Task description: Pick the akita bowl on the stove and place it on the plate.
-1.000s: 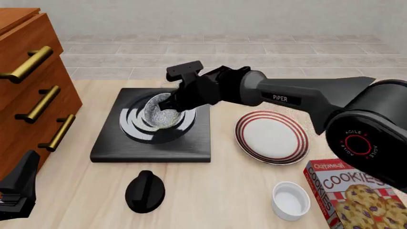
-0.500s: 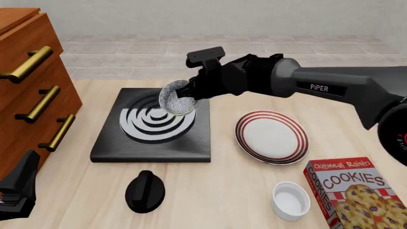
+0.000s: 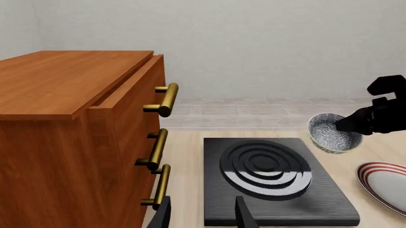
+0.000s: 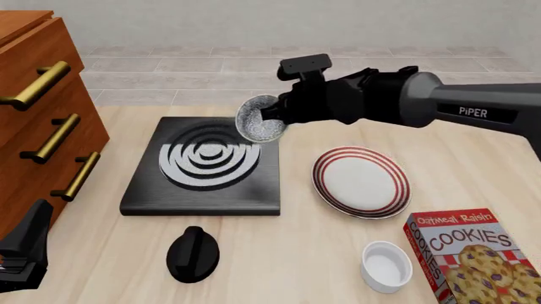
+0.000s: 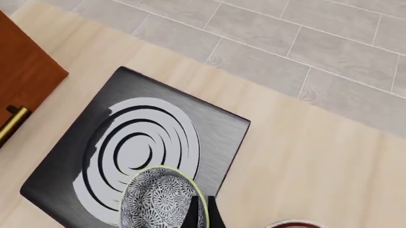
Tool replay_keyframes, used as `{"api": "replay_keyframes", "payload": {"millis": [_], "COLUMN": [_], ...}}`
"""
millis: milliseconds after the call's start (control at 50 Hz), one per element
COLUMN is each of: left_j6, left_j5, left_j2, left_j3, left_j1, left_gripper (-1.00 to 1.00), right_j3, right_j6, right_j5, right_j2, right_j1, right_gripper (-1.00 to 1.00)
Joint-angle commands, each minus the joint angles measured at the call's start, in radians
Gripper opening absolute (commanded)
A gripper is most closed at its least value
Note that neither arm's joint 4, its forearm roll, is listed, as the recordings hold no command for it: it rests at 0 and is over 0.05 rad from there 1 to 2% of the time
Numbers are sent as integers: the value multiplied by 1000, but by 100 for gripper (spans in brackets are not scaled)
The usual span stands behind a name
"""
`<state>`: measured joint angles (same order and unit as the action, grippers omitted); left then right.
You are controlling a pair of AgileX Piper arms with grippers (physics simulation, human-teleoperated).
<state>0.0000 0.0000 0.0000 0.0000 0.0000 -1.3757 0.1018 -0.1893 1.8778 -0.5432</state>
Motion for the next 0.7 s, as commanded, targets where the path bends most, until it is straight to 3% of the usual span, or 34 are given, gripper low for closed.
{"api": "replay_keyframes", "payload": {"millis": [20, 700], "left_j6": [0, 0], "left_j5": [0, 0], "left_j2": [0, 0], "left_j3": [0, 0], "left_j1": [0, 0], "left_gripper": [100, 100], "right_j3": [53, 222], "right_j6": [9, 27], "right_j5": [33, 100], "right_j2": [-49, -173], "right_j1": [43, 149], "right_gripper": [-100, -100]}}
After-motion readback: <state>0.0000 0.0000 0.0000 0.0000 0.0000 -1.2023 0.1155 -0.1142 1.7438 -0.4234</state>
